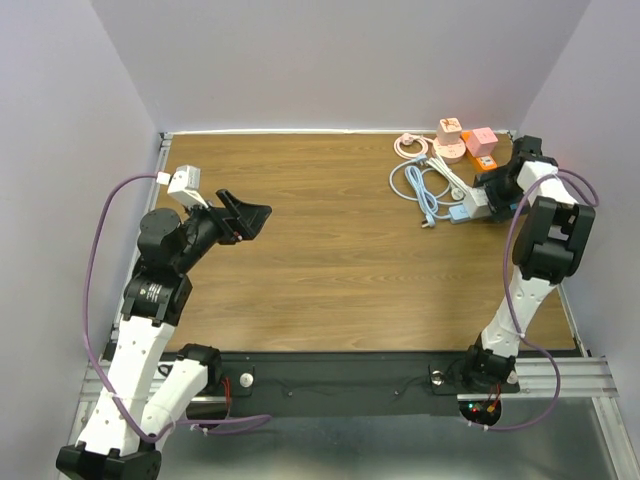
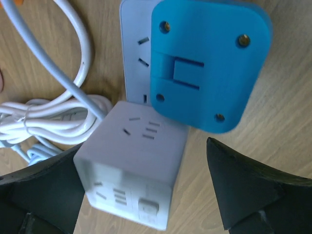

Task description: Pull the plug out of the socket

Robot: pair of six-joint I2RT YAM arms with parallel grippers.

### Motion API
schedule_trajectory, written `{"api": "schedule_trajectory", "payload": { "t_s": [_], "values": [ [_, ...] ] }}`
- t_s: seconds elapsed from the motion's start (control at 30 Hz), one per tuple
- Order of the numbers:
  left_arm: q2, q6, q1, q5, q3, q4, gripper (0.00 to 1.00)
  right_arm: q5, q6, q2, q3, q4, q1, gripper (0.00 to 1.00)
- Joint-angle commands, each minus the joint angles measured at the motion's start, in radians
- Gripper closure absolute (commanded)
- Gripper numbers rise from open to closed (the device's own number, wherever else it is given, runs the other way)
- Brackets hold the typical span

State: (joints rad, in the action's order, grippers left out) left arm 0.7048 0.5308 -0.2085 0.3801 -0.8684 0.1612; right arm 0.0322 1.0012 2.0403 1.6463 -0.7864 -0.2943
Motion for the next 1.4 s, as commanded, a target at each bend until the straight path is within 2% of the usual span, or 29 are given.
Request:
{"api": "schedule_trajectory", "payload": {
  "t_s": [0.0,0.03,0.1,0.13,0.17,0.2,0.23,0.27,0.3,0.37,0.47,0.5,0.57,0.7,0.8,0.87,0.9,1.0,1.13,1.37],
  "values": [
    [0.005,-0.023,-0.005,-0.004,-0.012,-0.069,0.03,-0.005,-0.026,0.024,0.063,-0.03,-0.008,0.0],
    [0.008,-0.022,-0.005,-0.003,-0.011,-0.072,0.03,-0.02,-0.038,0.026,0.063,-0.03,-0.008,0.02],
    [0.016,-0.022,-0.005,-0.001,-0.012,-0.078,0.03,-0.026,-0.05,0.026,0.06,-0.03,-0.006,0.1],
    [0.016,-0.022,-0.006,-0.001,-0.012,-0.078,0.03,-0.028,-0.062,0.02,0.052,-0.03,-0.008,0.27],
    [0.019,-0.025,-0.003,-0.003,-0.015,-0.078,0.03,-0.063,-0.068,0.012,0.049,-0.03,-0.008,0.33],
    [0.019,-0.025,-0.005,-0.001,-0.015,-0.078,0.03,-0.072,-0.078,0.002,0.043,-0.028,-0.006,0.43],
    [0.018,-0.028,-0.005,-0.001,-0.015,-0.078,0.03,-0.09,-0.099,-0.023,0.029,-0.028,-0.008,0.59],
    [0.015,-0.028,-0.005,-0.003,-0.015,-0.077,0.03,-0.098,-0.111,-0.035,0.02,-0.03,-0.008,0.66],
    [0.012,-0.028,-0.005,-0.003,-0.015,-0.077,0.03,-0.103,-0.122,-0.051,0.011,-0.03,-0.008,0.66],
    [0.007,-0.031,-0.003,-0.006,-0.009,-0.074,0.03,-0.113,-0.165,-0.11,-0.029,-0.03,-0.008,0.76],
    [0.004,-0.031,-0.005,-0.001,-0.004,-0.072,0.03,-0.199,-0.205,-0.216,-0.097,-0.03,-0.005,0.83],
    [0.005,-0.029,-0.005,-0.001,-0.003,-0.072,0.03,-0.23,-0.213,-0.241,-0.115,-0.03,-0.003,0.92],
    [0.004,-0.025,-0.005,0.0,-0.001,-0.077,0.03,-0.314,-0.243,-0.326,-0.175,-0.031,0.015,1.0],
    [0.001,-0.015,-0.006,0.003,-0.003,-0.08,0.03,-0.394,-0.25,-0.5,-0.256,-0.014,0.061,1.0],
    [0.001,-0.018,-0.009,-0.004,-0.003,-0.08,0.03,-0.523,-0.272,-0.536,-0.25,-0.002,0.136,1.0],
    [-0.001,-0.018,-0.011,-0.018,-0.003,-0.077,0.03,-0.572,-0.286,-0.52,-0.224,-0.016,0.194,1.0],
    [0.001,-0.017,-0.011,-0.033,-0.006,-0.069,0.03,-0.562,-0.285,-0.514,-0.218,-0.016,0.267,0.99],
    [-0.007,-0.025,-0.011,-0.056,-0.017,-0.039,0.03,-0.503,-0.266,-0.471,-0.209,-0.008,0.386,1.0],
    [-0.034,-0.048,-0.011,-0.09,-0.044,0.02,0.03,-0.509,-0.25,-0.379,-0.184,0.042,0.578,1.0],
    [-0.102,-0.087,-0.011,-0.207,-0.092,0.138,0.02,-0.566,-0.191,-0.166,0.019,0.11,0.828,1.0]
  ]
}}
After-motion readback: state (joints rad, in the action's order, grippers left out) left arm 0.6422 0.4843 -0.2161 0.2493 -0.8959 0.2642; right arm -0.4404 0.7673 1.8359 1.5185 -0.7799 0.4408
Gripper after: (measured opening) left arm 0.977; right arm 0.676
